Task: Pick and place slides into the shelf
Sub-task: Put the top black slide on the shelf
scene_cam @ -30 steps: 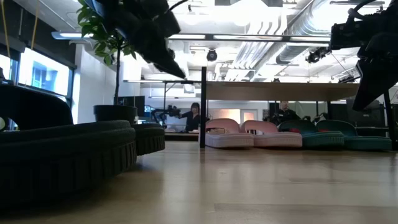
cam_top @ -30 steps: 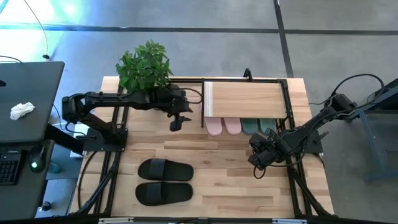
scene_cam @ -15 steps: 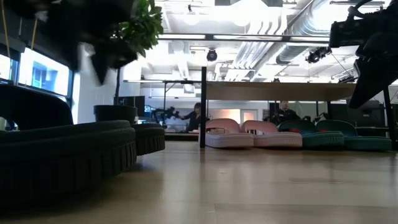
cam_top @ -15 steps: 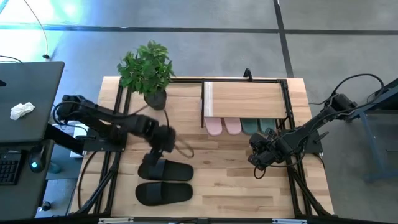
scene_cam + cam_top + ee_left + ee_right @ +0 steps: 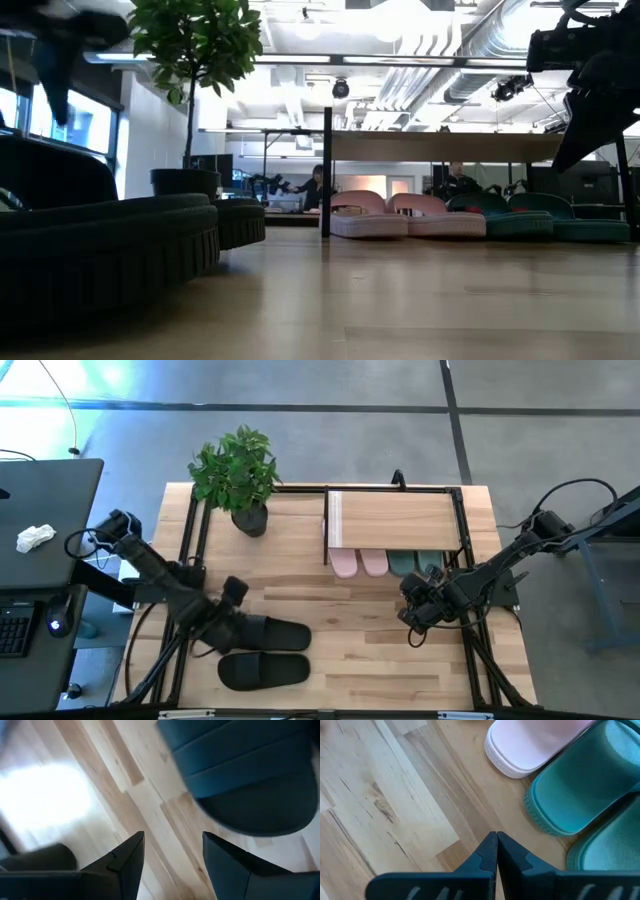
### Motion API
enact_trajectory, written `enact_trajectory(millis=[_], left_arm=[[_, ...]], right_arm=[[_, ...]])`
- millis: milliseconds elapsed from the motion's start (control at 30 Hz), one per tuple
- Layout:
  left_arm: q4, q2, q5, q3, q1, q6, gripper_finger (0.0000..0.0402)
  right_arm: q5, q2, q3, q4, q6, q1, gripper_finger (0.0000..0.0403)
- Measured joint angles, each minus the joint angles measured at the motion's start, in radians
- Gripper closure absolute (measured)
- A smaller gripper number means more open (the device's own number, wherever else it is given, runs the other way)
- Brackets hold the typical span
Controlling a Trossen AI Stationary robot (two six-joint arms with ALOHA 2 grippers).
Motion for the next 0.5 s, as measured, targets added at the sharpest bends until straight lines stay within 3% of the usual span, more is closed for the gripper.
enact_trajectory(millis=[233,400,500], left_arm=[[0.02,0.0,-0.219,-0.045,-0.267,-0.228,0.0218],[0.081,0.0,-0.229,-0.148,-0.411,-0.392,0.0218],[0.173,0.0,-0.294,-0.22,-0.478,-0.429,0.0218]], right_arm=[[0.027,0.0,0.0,0.003,0.002,0.0,0.0403],[0.042,0.0,0.0,0.003,-0.001,0.0,0.0403],[0.042,0.0,0.0,0.003,0.006,0.0,0.0403]])
